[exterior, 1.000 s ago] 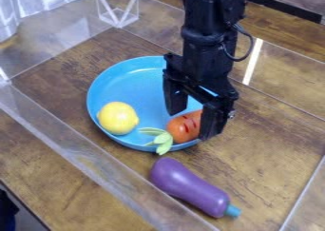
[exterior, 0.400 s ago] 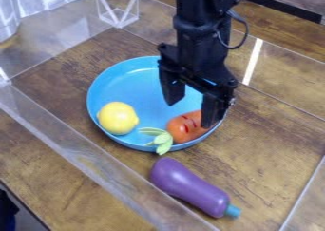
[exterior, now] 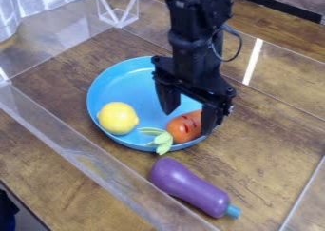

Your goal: Move the carrot to the left side

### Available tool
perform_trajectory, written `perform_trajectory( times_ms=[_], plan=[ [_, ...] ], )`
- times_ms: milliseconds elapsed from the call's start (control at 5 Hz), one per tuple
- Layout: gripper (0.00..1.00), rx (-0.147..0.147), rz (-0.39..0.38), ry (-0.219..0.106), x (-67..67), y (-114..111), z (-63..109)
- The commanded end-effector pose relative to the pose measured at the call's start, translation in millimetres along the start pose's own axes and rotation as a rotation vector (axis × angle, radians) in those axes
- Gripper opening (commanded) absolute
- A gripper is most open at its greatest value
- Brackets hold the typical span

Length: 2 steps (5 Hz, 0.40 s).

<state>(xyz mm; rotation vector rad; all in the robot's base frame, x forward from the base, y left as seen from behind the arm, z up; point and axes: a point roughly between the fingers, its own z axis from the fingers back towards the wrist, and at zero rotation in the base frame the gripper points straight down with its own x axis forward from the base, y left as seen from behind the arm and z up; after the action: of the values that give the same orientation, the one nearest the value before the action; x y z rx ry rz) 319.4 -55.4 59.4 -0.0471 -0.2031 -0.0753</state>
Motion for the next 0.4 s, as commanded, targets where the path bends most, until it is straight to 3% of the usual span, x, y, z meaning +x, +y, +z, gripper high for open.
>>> perform_trajectory(
  times_ms=[0,200],
  plan=[
    [1.00,0.005,0.013,-0.045,10.7,-5.7,-0.2],
    [1.00,-0.010,0.021,-0.071,17.5,-14.0,7.1]
  ],
)
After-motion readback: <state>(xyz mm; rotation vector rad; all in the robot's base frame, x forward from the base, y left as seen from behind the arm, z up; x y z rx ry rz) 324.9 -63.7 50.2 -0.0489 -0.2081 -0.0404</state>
